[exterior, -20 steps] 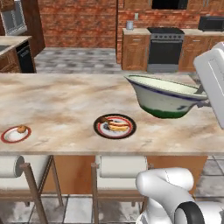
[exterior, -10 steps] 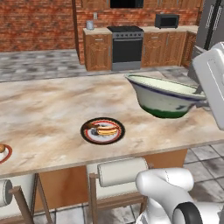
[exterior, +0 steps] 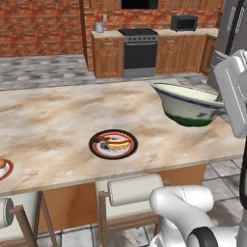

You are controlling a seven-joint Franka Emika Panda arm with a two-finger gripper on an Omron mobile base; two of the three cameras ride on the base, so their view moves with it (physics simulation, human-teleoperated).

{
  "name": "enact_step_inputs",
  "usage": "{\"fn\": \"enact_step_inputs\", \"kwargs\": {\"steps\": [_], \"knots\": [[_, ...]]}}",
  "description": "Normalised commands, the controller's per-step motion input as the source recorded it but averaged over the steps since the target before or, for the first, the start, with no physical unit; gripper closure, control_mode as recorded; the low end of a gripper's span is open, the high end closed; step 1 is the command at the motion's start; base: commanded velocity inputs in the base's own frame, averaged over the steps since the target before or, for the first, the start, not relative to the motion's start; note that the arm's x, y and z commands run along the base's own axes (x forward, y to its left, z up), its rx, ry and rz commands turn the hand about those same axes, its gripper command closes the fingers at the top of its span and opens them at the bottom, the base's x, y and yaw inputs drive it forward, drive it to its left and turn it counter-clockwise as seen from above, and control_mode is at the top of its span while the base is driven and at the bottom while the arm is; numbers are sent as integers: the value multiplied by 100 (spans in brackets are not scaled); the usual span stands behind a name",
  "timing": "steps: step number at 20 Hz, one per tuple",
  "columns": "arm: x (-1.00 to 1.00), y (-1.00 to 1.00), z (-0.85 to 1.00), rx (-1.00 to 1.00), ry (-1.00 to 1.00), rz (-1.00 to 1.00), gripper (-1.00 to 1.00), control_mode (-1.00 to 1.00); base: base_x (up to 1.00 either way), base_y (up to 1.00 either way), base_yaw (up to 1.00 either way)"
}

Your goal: Take the smaller bowl and place it next to the appetizer plate on the dining counter , and place the larger bowl next to the plate with cooked food.

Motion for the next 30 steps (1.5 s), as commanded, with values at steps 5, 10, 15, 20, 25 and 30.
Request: {"fn": "enact_step_inputs", "kwargs": {"steps": [5, 10, 15, 20, 25, 30], "knots": [[32, -31, -44, -24, -2, -1, 100, -100, 0, 0, 0], [7, -52, -37, -11, 0, 0, 100, -100, 0, 0, 0], [25, -45, -21, 0, 0, 0, 100, -100, 0, 0, 0], [61, -6, -22, 0, 3, 0, 100, -100, 0, 0, 0], [76, 0, -38, 0, 7, 0, 100, -100, 0, 0, 0], [56, 0, -46, -1, 1, 0, 100, -100, 0, 0, 0]]}}
